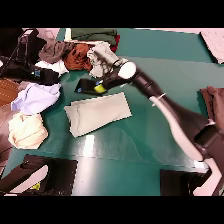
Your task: Fold the shirts.
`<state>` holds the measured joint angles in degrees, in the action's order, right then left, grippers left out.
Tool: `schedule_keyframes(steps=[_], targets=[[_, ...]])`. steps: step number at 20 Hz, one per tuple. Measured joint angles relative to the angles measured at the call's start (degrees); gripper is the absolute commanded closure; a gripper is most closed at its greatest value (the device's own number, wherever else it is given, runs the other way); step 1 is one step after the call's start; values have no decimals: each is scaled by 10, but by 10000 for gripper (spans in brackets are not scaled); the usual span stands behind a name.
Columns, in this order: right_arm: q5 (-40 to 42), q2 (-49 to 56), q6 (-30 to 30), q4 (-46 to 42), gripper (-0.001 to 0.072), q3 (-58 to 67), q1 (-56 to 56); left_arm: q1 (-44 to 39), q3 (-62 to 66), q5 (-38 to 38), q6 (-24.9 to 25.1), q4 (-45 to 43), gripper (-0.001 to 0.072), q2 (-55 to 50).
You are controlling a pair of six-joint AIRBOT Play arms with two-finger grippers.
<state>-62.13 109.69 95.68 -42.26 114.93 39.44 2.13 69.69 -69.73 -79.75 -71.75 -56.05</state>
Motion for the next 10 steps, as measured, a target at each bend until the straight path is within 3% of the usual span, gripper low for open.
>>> schedule_keyframes(steps=[1,5,8,10], targets=[[-22,-21,-5,-23,2,-18,-22,0,0,-7,1,-7,684,0],[-82,-108,-18,-110,-5,-125,-125,0,-13,-19,-8,-29,684,-2],[-106,-121,-40,-112,-5,-190,-199,0,-29,-18,-21,-13,682,-8],[-114,-99,-59,-83,-5,-208,-231,0,-37,-18,-34,0,506,-13]])
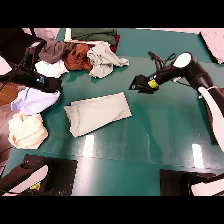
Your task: Fold the shirts.
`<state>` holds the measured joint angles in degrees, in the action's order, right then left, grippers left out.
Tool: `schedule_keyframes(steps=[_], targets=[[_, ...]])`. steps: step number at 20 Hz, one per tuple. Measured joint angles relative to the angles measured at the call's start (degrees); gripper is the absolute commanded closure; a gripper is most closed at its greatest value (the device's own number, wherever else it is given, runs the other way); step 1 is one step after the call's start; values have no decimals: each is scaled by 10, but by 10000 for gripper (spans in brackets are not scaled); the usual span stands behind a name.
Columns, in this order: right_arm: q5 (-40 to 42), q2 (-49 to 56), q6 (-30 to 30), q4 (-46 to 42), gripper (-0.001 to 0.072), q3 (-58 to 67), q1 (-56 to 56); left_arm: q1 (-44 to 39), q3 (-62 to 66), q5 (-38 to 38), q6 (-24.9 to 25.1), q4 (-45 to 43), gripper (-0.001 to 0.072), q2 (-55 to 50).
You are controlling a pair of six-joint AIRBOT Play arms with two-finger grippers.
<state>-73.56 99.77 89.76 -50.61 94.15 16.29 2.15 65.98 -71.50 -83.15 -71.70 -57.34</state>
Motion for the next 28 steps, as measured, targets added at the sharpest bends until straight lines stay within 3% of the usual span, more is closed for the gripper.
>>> schedule_keyframes(steps=[2,3,4,5,14,15,16,17,19,23,28], targets=[[-7,33,-13,22,-4,2,-19,0,-4,3,-17,8,505,-2],[-14,52,-17,32,-5,8,-21,0,-6,3,-26,11,453,-3],[-23,72,-24,42,-4,17,-22,0,-7,3,-31,14,306,-4],[-31,91,-30,52,-4,25,-20,0,-7,3,-39,18,207,-4],[-33,161,-76,119,15,43,58,0,-9,4,-66,30,194,-5],[-28,163,-77,125,97,43,67,0,-9,6,-67,30,194,-5],[-25,164,-79,124,524,42,74,0,-9,9,-67,30,194,-5],[-21,165,-78,118,684,42,78,0,-9,10,-68,30,194,-5],[-17,154,-78,119,684,42,74,0,-9,12,-68,30,396,-5],[-8,67,-57,85,683,-9,21,0,-9,14,-63,30,409,-5],[56,-160,-38,97,684,-239,-151,0,-9,15,-52,33,412,-5]])
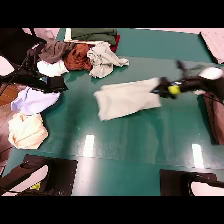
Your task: Fold the shirts.
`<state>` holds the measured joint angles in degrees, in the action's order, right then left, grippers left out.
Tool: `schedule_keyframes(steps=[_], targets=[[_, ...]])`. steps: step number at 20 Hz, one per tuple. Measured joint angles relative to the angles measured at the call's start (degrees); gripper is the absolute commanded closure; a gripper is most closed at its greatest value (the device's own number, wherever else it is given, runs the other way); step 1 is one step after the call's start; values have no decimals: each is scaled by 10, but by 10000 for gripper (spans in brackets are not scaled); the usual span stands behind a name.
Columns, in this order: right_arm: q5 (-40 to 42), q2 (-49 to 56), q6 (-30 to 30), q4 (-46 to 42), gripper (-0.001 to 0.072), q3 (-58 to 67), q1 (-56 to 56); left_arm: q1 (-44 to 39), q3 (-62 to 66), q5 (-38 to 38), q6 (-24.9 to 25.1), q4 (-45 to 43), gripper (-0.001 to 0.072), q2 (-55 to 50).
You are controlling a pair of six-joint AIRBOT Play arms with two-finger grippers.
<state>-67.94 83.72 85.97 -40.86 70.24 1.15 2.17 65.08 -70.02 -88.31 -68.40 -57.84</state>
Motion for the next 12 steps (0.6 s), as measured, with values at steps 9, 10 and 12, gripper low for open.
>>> schedule_keyframes(steps=[9,10,12], targets=[[103,-297,4,7,686,-151,-280,0,0,19,30,43,412,0],[111,-292,5,6,686,-124,-289,0,0,21,31,45,413,0],[113,-259,5,7,685,-56,-299,0,0,27,32,49,412,0]])
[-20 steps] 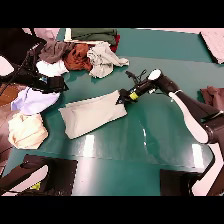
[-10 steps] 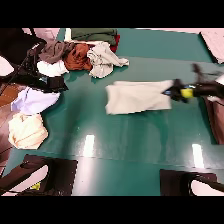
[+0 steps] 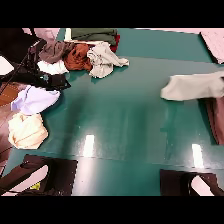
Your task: Fold the shirts.
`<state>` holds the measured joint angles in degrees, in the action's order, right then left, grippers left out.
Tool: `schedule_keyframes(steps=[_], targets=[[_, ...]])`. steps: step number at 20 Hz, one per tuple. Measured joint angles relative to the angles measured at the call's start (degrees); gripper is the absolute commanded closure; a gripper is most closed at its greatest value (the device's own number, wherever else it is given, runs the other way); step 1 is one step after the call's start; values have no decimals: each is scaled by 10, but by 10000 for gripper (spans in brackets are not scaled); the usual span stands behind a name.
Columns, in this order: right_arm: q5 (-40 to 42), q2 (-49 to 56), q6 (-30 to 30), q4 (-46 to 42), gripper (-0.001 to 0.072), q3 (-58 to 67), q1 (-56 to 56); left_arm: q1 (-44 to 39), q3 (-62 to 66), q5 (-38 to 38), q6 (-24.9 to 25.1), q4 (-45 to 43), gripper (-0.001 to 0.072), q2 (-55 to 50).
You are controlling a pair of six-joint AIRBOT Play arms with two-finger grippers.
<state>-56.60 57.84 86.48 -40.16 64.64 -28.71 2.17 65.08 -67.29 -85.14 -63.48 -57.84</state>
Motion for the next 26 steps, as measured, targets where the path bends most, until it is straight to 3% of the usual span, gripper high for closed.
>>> schedule_keyframes(steps=[4,5,6,10,17,21,26], targets=[[-27,117,1,-1,686,201,-8,0,0,5,6,4,412,0],[-33,153,5,-2,686,261,-9,0,0,7,7,4,430,0],[-42,187,8,-2,686,319,-10,0,0,7,8,4,526,0],[-67,310,27,-2,686,524,-15,0,0,8,11,5,536,0],[-51,313,28,-6,686,485,-77,0,0,2,14,5,537,0],[-109,287,28,-52,685,469,-109,0,0,11,19,5,537,0],[-228,249,65,-196,684,464,-119,0,0,22,45,6,537,0]])
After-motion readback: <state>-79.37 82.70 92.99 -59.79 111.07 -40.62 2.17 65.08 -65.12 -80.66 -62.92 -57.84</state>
